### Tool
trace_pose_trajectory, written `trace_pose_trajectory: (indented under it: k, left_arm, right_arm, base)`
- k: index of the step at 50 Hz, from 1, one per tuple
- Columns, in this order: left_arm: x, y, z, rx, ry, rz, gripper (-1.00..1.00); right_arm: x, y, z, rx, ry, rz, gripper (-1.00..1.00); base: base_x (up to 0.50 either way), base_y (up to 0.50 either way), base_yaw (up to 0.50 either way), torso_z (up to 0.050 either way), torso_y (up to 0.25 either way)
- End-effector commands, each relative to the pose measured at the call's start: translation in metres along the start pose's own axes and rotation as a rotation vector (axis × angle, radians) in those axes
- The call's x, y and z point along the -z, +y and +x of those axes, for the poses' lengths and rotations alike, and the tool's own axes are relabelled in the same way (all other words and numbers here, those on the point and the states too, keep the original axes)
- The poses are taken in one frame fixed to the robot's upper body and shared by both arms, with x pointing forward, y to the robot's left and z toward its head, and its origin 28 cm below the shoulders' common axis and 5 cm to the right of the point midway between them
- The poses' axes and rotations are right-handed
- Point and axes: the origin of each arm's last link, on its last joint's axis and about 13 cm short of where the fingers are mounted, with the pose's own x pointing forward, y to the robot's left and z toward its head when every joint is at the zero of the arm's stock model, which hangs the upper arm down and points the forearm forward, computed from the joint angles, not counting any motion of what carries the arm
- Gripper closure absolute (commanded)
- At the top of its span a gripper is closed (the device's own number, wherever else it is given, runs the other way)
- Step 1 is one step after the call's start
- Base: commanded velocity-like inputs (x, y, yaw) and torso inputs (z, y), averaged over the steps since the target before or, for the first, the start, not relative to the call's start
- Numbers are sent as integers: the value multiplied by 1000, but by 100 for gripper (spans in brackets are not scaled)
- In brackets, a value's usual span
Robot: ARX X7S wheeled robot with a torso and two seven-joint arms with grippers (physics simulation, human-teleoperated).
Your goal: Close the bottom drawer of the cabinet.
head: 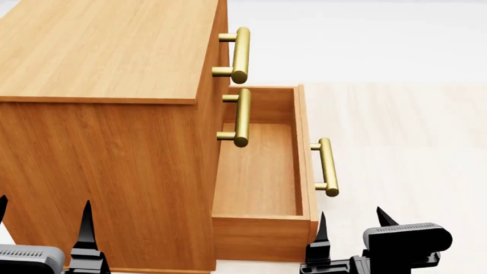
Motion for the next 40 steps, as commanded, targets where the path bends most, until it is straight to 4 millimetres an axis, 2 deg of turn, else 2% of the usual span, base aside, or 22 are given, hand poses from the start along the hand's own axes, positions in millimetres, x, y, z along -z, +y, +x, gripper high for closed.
trace_pose_trajectory:
  k: [1, 10, 17, 25, 30, 40]
  left_arm:
    - [-3, 0, -1, -4, -13, -15, -100]
    - [-2, -1, -1, -3, -11, -16, -100]
    - [-1, 0, -1, -5, -10, -17, -100]
    - [1, -1, -2, 0, -7, -17, -100]
    - [-1, -1, -2, 1, -10, -17, -100]
    - [-1, -1, -2, -1, -11, -20, -100]
  right_arm:
    - [-4, 18, 1, -104, -10, -12, -100]
    - [-12, 31, 0, -177, -28, -30, -100]
    - [-12, 37, 3, -206, -24, -38, -100]
    - [-18, 42, 14, -183, -30, -48, -100]
    - [-14, 45, 23, -165, -16, -59, -100]
    - [-11, 57, 26, -196, 3, -67, -100]
  base:
    - [0, 0, 0, 0, 0]
    - [0, 0, 0, 0, 0]
    - [0, 0, 0, 0, 0]
    - [0, 0, 0, 0, 0]
    - [0, 0, 0, 0, 0]
    - [0, 0, 0, 0, 0]
